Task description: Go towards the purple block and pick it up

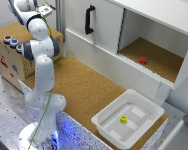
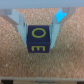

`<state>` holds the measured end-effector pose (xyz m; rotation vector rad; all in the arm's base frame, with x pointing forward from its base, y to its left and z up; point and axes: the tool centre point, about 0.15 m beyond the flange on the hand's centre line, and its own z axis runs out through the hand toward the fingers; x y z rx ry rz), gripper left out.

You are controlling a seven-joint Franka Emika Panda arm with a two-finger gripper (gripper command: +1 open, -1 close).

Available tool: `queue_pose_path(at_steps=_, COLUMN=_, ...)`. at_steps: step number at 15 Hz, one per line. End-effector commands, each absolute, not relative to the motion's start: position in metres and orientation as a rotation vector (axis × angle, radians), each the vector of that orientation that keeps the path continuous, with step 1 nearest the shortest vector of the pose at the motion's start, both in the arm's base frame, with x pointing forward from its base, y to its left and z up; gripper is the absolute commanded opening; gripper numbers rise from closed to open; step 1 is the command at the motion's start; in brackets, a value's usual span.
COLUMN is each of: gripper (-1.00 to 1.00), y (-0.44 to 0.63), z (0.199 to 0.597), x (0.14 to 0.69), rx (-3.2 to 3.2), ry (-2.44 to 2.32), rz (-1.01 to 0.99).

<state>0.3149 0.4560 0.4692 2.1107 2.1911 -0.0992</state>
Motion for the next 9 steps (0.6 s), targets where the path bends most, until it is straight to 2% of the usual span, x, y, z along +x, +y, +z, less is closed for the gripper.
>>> queue_pose_path(at_steps=1, gripper=-1.0, y=0.373, z=0.433, x=0.288, rx=2.386, ry=2.124, rz=0.337)
queue_pose_path(at_steps=5, gripper=-1.0, y=0.32, z=0.415, x=0.283, rx=2.561, ry=1.922, rz=0.372)
queue_pose_path(at_steps=9, gripper=-1.0, y=0.269, z=0.414, x=0.285, rx=2.61, ry=1.787, rz=0.373)
